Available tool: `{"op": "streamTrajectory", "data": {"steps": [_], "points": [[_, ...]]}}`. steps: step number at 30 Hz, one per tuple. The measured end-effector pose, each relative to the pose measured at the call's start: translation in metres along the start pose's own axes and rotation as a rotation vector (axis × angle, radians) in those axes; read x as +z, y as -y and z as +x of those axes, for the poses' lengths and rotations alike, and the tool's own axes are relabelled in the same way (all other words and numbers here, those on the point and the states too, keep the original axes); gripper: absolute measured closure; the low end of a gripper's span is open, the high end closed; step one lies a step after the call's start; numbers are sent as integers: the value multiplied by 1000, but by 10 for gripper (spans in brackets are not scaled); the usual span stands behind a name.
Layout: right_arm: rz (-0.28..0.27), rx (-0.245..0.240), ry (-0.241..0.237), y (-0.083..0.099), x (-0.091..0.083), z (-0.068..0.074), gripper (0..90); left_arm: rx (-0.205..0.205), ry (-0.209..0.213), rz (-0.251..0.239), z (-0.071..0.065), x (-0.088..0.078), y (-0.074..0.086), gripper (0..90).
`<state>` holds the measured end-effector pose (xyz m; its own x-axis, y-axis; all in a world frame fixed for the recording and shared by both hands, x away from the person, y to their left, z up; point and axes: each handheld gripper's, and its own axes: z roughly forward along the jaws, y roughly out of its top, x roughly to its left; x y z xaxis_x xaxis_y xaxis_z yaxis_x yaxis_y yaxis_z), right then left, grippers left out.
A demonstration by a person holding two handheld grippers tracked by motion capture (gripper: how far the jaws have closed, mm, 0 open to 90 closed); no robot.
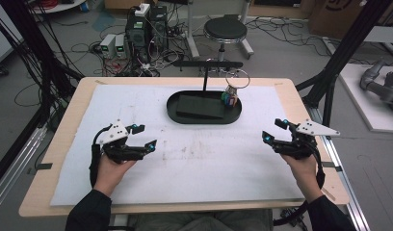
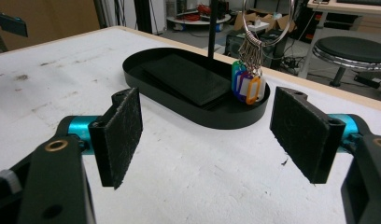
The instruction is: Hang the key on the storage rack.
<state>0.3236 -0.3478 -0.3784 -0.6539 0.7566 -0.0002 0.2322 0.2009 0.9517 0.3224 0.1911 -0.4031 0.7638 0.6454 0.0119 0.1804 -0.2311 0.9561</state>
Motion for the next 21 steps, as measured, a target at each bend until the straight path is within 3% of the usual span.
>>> {"op": "streamTrajectory", "data": {"steps": [15,21], "points": [[30,-30,-3,4,11,2,253,10,-10,1,-7,-6,1,258],[30,-12,4,4,8,0,253,14,-8,4,-7,-5,0,256]]}}
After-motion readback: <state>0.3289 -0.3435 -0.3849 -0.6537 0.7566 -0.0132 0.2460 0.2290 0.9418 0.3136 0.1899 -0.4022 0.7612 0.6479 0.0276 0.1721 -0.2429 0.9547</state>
